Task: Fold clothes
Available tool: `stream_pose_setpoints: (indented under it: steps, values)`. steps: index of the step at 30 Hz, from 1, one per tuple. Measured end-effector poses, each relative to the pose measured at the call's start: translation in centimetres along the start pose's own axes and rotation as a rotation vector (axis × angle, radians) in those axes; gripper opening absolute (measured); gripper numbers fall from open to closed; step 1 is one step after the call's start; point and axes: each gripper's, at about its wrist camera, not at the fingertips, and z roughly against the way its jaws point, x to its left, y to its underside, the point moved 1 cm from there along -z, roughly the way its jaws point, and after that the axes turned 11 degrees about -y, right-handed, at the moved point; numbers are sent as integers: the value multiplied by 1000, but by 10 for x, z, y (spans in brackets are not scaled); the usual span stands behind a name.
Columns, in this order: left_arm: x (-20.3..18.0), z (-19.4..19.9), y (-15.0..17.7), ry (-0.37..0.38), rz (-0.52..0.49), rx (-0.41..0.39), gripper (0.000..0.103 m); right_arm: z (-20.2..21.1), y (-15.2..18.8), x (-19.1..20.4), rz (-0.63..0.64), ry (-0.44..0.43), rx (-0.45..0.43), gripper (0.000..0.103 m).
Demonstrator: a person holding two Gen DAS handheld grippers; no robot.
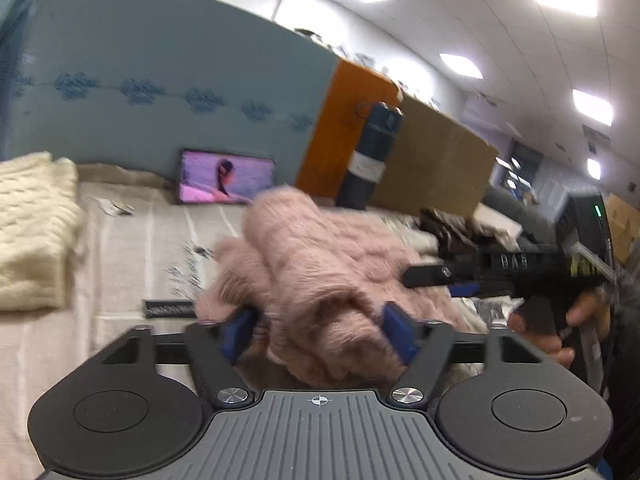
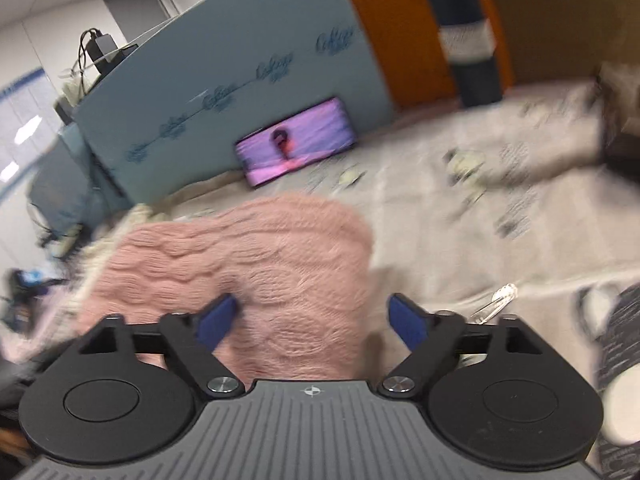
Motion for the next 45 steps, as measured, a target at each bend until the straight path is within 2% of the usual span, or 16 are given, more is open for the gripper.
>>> stream_pose_setpoints:
  steps: [1,2,4,8,10,13,18,21,24,27,28,29,32,36,41,45]
  values:
    - [7,5,-4,-19,25,-27,88,5,1,4,39,31,-29,85]
    - [12,9,-11,-46,54,-53,90,11,2,7,79,62,-58,87]
    - [21,13,-26,-104,115,-97,90,19,1,16,145,71,-106,89]
    - [43,4,-49,-167,228,-137,90,18,6,52,253,-52,-101,91]
    - [56,-5,-48,-170,280,-142,91,12,9,76,307,-130,-75,95]
    - [74,-14,-41,-169,346,-118,91,-2,18,111,376,-152,-30,97]
    - [97,-20,-27,-143,426,-64,91,-38,29,151,422,-172,64,97]
    - [101,-18,-26,-94,434,-70,91,-61,31,155,418,-87,98,97]
    - [99,-15,-24,-72,427,-72,91,-73,32,142,368,-19,96,95]
    - [95,-18,-22,-58,422,-60,91,-75,30,129,320,42,43,86]
    - [93,-20,-22,-57,418,-51,91,-73,28,123,293,38,24,84]
    - [92,-22,-21,-55,413,-41,91,-71,27,118,266,35,5,77]
    - [86,-29,-17,-48,394,-8,91,-62,24,109,244,55,-27,47]
    - [79,-43,-12,-23,358,65,91,-49,18,96,199,17,-47,26]
    - [60,-60,-4,-4,268,148,90,-23,8,81,135,-23,-116,24]
    - [29,-68,5,14,105,183,86,-3,0,71,116,-15,-206,24]
